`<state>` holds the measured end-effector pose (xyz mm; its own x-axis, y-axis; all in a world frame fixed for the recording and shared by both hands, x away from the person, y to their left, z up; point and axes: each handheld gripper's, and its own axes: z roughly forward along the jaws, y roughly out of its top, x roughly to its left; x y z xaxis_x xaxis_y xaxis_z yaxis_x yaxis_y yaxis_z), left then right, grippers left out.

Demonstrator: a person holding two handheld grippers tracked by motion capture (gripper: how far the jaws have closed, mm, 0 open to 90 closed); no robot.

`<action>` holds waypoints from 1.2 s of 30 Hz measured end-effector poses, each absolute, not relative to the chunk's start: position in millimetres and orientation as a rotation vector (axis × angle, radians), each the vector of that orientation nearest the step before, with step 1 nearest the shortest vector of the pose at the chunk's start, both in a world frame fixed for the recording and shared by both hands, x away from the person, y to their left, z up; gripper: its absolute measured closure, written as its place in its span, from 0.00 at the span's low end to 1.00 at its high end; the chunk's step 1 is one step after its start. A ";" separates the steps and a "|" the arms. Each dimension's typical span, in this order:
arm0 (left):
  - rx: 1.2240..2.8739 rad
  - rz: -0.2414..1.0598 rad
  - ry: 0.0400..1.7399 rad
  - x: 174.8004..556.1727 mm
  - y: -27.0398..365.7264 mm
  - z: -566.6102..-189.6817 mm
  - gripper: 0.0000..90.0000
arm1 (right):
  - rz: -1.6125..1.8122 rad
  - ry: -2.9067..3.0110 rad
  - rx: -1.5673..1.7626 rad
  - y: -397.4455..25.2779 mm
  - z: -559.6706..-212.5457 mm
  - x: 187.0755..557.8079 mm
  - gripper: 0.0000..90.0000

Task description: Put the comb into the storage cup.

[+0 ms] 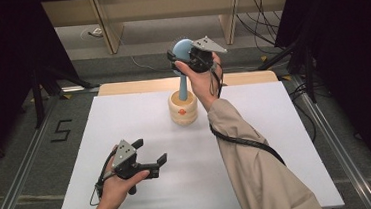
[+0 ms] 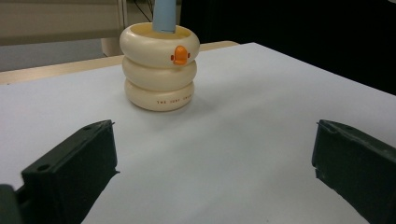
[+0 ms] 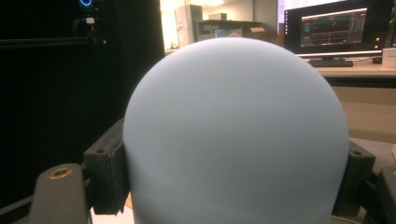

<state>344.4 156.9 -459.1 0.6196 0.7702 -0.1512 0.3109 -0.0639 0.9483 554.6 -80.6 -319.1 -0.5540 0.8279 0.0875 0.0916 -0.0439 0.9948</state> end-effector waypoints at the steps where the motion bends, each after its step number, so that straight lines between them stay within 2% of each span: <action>1: 1.647 0.478 0.907 344.4 157.0 -459.1 0.00 | 1.656 1.659 0.980 -80.5 -319.7 554.8 0.23; 36: 1.646 0.476 0.910 344.1 157.6 -459.5 0.00 | 1.645 1.672 0.978 -78.1 -338.8 559.6 0.23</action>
<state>344.1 157.6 -459.5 0.6188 0.7704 -0.1536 0.3125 -0.0620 0.9479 559.6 -78.1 -338.8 -0.5546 0.8279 0.0833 0.0966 -0.0354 0.9947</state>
